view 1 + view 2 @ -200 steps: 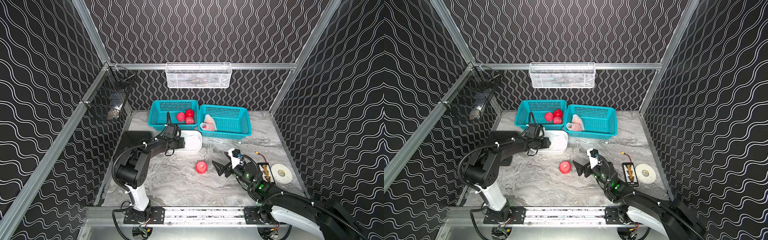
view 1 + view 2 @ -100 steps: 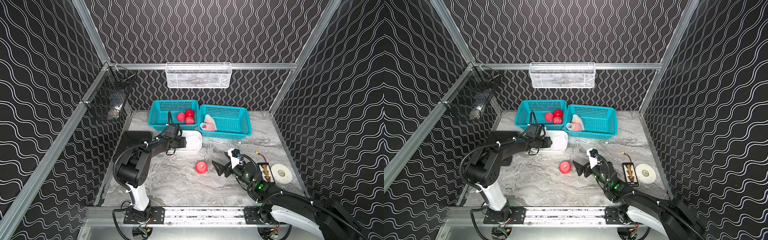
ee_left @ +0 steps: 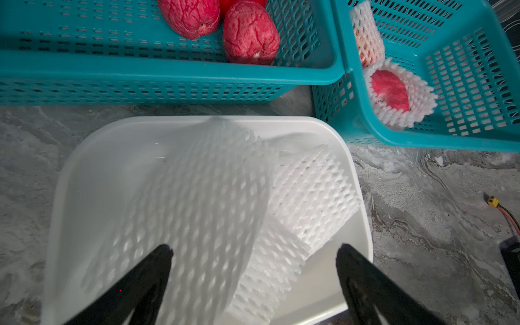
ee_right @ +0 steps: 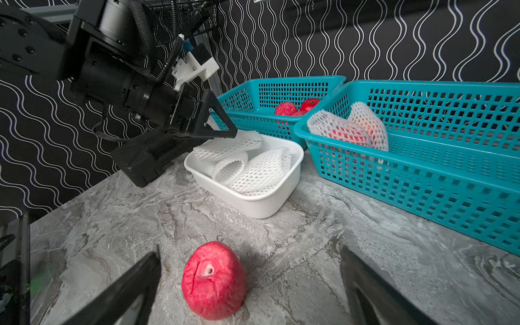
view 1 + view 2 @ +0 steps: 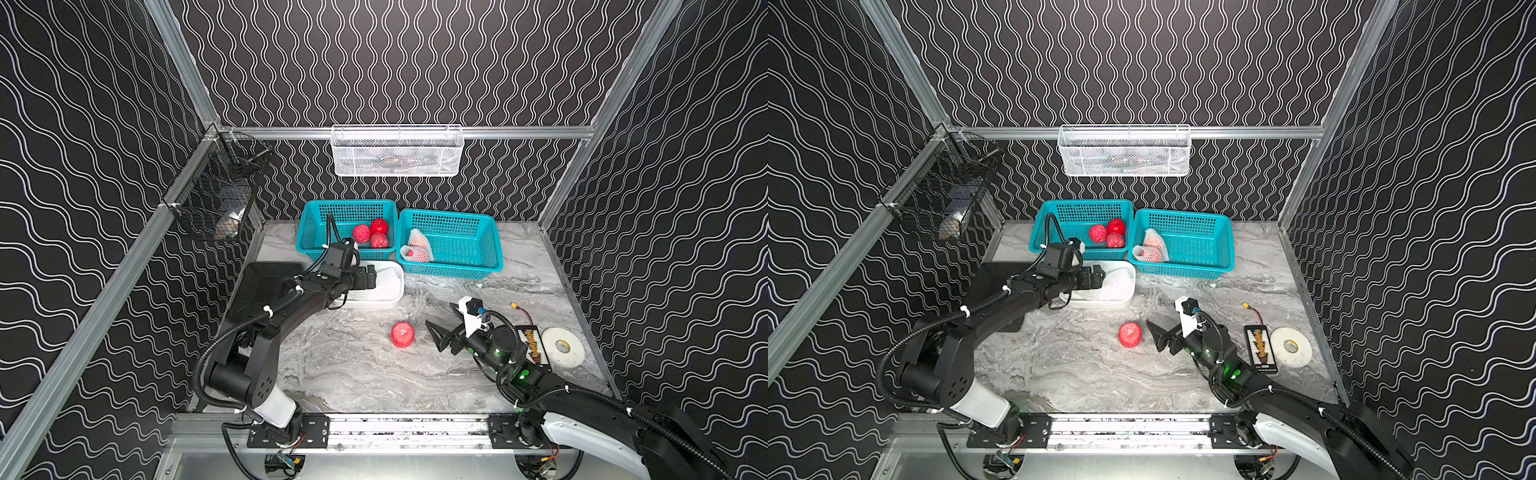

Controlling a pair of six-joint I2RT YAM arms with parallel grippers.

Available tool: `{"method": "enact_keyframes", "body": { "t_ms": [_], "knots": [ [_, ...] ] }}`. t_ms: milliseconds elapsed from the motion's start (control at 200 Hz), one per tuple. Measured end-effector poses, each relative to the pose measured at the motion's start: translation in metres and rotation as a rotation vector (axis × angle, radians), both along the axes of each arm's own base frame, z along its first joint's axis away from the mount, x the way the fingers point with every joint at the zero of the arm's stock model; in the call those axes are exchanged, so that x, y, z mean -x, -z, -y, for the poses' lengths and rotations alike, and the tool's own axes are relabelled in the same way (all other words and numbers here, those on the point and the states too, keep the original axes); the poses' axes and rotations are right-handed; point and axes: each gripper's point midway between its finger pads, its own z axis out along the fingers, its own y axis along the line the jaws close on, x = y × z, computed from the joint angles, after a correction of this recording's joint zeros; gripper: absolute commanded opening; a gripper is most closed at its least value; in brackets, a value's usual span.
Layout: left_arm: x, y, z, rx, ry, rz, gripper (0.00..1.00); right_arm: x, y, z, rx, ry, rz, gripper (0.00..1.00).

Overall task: Remove foam nets from apples
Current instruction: Place the foam net into the storage box, then pick up the apple from the center of the board.

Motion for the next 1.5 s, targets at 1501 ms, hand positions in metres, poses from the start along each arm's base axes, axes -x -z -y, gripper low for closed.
{"method": "enact_keyframes", "body": {
  "t_ms": [1501],
  "knots": [
    [0.145, 0.079, 0.142, -0.22, 0.458, 0.026, 0.9, 0.007, 0.022, 0.003, 0.035, -0.014, -0.039, 1.0]
  ]
}}
